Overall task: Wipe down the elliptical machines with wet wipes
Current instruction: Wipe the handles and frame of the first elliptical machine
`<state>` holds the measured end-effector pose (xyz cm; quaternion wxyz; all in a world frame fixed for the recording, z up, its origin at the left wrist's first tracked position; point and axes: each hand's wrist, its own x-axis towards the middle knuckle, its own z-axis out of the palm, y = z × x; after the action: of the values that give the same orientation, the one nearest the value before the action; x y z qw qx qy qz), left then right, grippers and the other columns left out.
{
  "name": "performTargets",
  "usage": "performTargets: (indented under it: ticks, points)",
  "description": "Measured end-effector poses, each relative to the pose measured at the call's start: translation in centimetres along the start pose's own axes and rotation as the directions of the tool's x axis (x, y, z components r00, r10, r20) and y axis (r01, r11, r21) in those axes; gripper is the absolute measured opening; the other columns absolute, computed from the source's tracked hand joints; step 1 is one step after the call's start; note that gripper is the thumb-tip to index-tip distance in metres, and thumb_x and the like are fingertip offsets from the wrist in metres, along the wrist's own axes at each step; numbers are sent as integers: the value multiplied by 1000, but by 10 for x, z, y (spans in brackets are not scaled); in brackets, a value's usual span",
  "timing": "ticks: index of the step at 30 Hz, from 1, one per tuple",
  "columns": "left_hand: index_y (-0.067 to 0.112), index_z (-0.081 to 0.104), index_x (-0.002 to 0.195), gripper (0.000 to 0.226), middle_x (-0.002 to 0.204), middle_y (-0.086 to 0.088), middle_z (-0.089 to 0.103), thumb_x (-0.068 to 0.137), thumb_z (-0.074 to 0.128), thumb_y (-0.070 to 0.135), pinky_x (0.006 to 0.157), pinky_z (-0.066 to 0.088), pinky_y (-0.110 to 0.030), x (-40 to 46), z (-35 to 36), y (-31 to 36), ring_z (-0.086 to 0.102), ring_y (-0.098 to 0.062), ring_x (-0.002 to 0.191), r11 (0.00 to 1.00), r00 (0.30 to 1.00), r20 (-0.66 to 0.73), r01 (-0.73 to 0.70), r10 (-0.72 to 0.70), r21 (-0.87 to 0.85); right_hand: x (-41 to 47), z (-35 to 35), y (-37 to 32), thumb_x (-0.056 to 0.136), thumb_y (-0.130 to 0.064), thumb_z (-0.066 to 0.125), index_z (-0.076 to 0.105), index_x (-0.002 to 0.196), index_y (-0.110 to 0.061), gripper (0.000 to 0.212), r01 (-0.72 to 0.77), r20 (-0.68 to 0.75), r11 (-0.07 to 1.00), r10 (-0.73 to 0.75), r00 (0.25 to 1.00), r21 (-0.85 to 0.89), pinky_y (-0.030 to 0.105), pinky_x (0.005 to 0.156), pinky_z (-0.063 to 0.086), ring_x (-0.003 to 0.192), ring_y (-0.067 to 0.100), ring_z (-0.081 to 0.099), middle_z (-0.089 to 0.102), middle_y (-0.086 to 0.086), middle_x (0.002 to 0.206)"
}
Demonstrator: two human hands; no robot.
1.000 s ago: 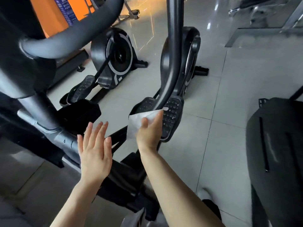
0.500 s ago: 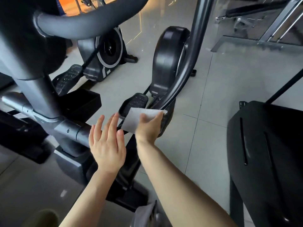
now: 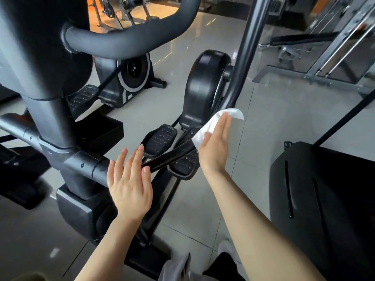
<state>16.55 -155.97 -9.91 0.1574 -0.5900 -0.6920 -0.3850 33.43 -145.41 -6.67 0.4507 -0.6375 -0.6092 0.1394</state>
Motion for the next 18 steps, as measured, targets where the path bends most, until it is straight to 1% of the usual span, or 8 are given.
performTargets:
  ticks: [2,3,5,6,8,11,15,18]
  points:
    - [7,54,137,49,127,-10,64,104,25,30,110,29,-49,0,0,1,48,-33,132,1000,1000,-23,4,-4,-2,-4,-2,27,95,1,54,26,152,-4,63,235,19,952,-236,972,-197,35,108,42,140,34,35,19,17,160]
    - [7,54,135,49,127,-11,64,104,25,30,110,29,-49,0,1,2,48,-33,131,1000,999,-40,13,-13,-6,-9,-1,36,94,1,55,33,149,-1,59,348,57,897,-346,937,-274,33,112,37,140,33,35,28,18,157]
    - [7,54,133,48,126,-11,64,104,24,31,111,26,-50,0,1,2,48,-31,130,999,996,-76,50,-51,-18,-18,4,41,102,-5,38,46,141,1,40,561,197,747,-527,827,-356,37,116,31,139,32,39,45,17,148]
    - [7,54,132,48,126,-11,64,104,24,31,112,24,-51,0,2,2,46,-29,130,996,993,-90,79,-81,-29,-23,6,33,105,-8,26,54,135,1,43,628,261,697,-571,778,-346,39,115,33,134,32,47,53,15,141]
    - [6,54,132,48,125,-10,64,105,24,32,112,21,-52,-1,3,2,44,-27,132,985,981,-101,157,-163,-67,-29,12,11,104,-17,18,66,120,-1,52,695,404,678,-582,706,-238,42,110,39,119,32,60,66,12,123]
    - [4,53,133,45,125,-11,64,103,28,26,113,23,-49,-1,1,2,41,-25,134,952,962,-64,252,-266,-175,-30,20,-24,94,-19,27,67,105,-5,44,748,639,659,-545,542,-72,45,101,44,101,32,64,71,9,104]
    - [7,53,134,41,133,-9,58,98,37,20,108,24,-27,2,-8,-12,46,-22,128,946,973,-7,220,-229,-239,-18,25,-46,97,-14,43,60,119,-9,28,824,855,567,-438,279,22,45,98,41,106,32,59,66,5,115]
    - [10,57,132,40,134,-5,57,99,38,23,105,26,-29,8,-11,-19,49,-22,126,968,986,29,165,-162,-189,19,6,-50,105,-29,32,56,124,-17,33,865,933,499,-284,222,-54,40,93,43,111,27,57,63,1,118]
